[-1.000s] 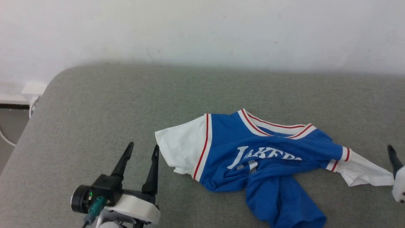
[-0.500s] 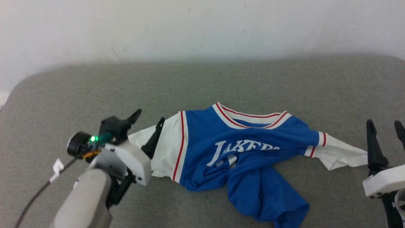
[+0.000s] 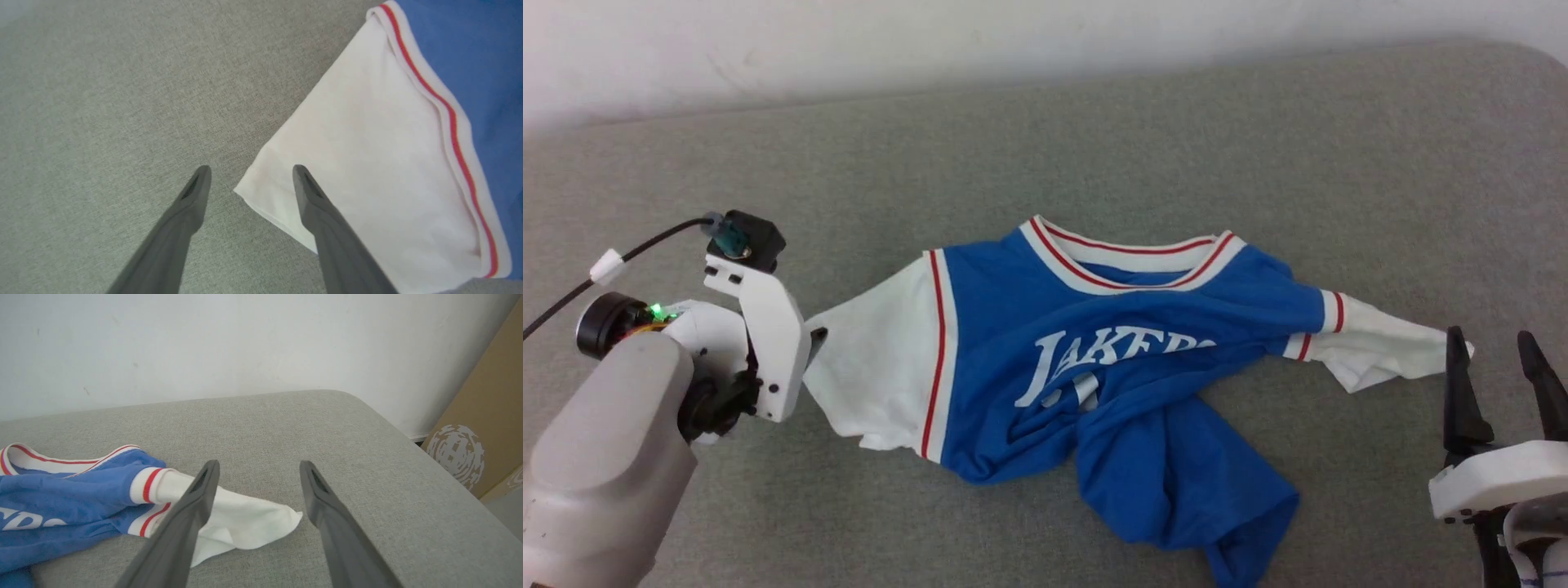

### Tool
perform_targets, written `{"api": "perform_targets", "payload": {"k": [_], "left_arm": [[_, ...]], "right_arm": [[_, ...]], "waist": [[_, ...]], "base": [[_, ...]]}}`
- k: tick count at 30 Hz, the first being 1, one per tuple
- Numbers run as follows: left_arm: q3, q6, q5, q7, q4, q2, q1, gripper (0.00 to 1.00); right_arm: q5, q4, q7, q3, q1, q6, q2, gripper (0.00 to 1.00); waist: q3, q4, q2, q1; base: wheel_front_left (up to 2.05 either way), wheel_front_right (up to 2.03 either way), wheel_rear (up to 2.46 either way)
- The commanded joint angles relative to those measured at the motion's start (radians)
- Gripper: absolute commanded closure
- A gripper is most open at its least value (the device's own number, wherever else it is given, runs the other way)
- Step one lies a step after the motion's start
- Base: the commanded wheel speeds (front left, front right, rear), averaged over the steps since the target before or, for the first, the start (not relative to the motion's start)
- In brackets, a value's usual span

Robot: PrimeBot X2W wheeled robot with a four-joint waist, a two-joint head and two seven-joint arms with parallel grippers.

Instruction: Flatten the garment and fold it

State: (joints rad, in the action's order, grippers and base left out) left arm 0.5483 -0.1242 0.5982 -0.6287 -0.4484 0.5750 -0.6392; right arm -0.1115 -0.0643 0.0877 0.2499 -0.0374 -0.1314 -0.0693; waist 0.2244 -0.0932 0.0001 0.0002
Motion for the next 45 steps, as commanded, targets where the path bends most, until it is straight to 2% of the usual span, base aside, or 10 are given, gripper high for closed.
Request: {"api": "perform_targets", "payload": {"k": [1,7,9,10,23,29,30,31,32,45], "left_arm": [[0.007,-0.006,-0.001,-0.006,-0.007,0.005,-0.008,0.0],[0.05,-0.006,0.08,-0.106,-0.066,-0.017,-0.02,0.0],[0.057,-0.006,0.109,-0.137,-0.075,-0.016,-0.017,0.91],[0.052,-0.006,0.121,-0.139,-0.075,-0.015,-0.017,1.0],[-0.109,0.176,0.048,0.34,-0.057,0.015,0.012,1.0],[-0.124,0.221,0.067,0.364,-0.083,0.016,0.109,1.0],[-0.123,0.226,0.072,0.359,-0.082,0.014,0.128,0.96],[-0.118,0.228,0.073,0.358,-0.078,0.011,0.146,0.62],[-0.115,0.232,0.071,0.369,-0.069,0.008,0.159,0.0],[-0.184,0.302,-0.016,0.88,0.221,-0.116,0.339,0.0]], "right_arm": [[0.003,-0.003,0.007,-0.003,-0.014,0.001,0.005,0.0],[0.01,-0.044,0.035,-0.001,-0.037,0.001,0.013,0.0],[0.013,-0.053,0.04,0.0,-0.041,0.001,0.014,0.0],[0.014,-0.058,0.042,0.001,-0.043,0.001,0.015,0.0],[0.038,-0.08,0.024,0.011,-0.026,0.001,0.017,0.0],[0.039,-0.072,-0.004,-0.009,-0.016,0.001,0.012,0.0],[0.04,-0.072,-0.008,-0.013,-0.013,0.001,0.011,0.0],[0.04,-0.071,-0.011,-0.015,-0.011,0.001,0.01,0.0],[0.04,-0.071,-0.015,-0.019,-0.009,0.001,0.009,0.0],[-0.034,-0.027,-0.183,-0.209,0.026,0.001,-0.1,0.0]], "waist": [[0.034,-0.029,-0.0001,-0.0002],[0.057,-0.039,-0.0001,-0.0002],[0.059,-0.04,-0.0001,-0.0002],[0.059,-0.039,-0.0001,-0.0002],[-0.011,0.049,-0.0001,-0.0002],[-0.028,0.087,-0.0001,-0.0002],[-0.03,0.092,-0.0001,-0.0002],[-0.032,0.097,-0.0001,-0.0002],[-0.035,0.103,-0.0001,-0.0002],[-0.122,0.205,-0.0001,-0.0002]], "base": [[0.0,0.0,0.0],[0.0,0.0,0.0],[0.0,0.0,0.0],[0.0,0.0,0.0],[0.0,0.0,0.0],[0.0,0.0,0.0],[0.0,0.0,0.0],[0.0,0.0,0.0],[0.0,0.0,0.0],[0.0,0.0,0.0]]}}
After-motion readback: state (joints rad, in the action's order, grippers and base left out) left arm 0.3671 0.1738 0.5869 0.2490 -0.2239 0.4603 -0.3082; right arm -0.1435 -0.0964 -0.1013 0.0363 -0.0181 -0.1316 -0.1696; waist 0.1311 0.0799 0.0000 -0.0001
